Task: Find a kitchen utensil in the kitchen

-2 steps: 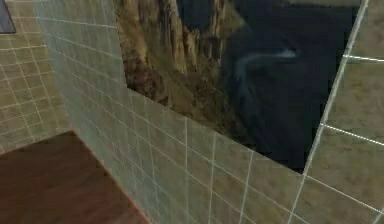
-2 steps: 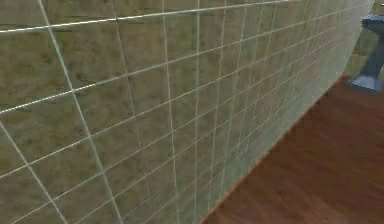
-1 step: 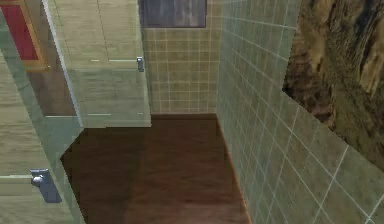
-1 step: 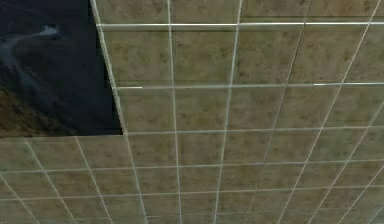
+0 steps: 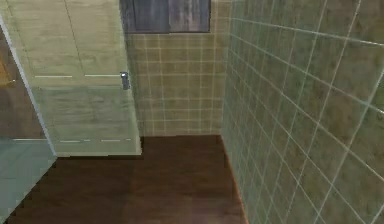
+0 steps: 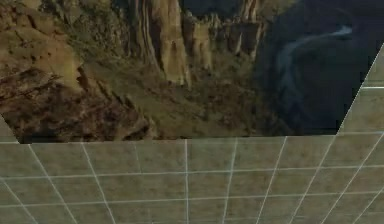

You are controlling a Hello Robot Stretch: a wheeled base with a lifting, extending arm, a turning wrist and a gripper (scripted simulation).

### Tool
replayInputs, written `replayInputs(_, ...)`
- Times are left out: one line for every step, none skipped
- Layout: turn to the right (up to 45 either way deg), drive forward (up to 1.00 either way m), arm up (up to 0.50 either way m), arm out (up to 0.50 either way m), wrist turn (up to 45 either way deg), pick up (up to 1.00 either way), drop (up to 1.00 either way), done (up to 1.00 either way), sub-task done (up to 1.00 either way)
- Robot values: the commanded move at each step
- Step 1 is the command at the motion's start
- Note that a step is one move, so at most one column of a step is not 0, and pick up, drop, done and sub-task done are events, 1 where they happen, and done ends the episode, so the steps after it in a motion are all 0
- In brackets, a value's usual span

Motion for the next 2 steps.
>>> replayInputs(-36.0,0.00,0.00,0.00,0.0,0.00,0.00,0.00,0.00)
replayInputs(0.0,0.55,0.00,0.00,0.0,0.00,0.00,0.00,0.00)
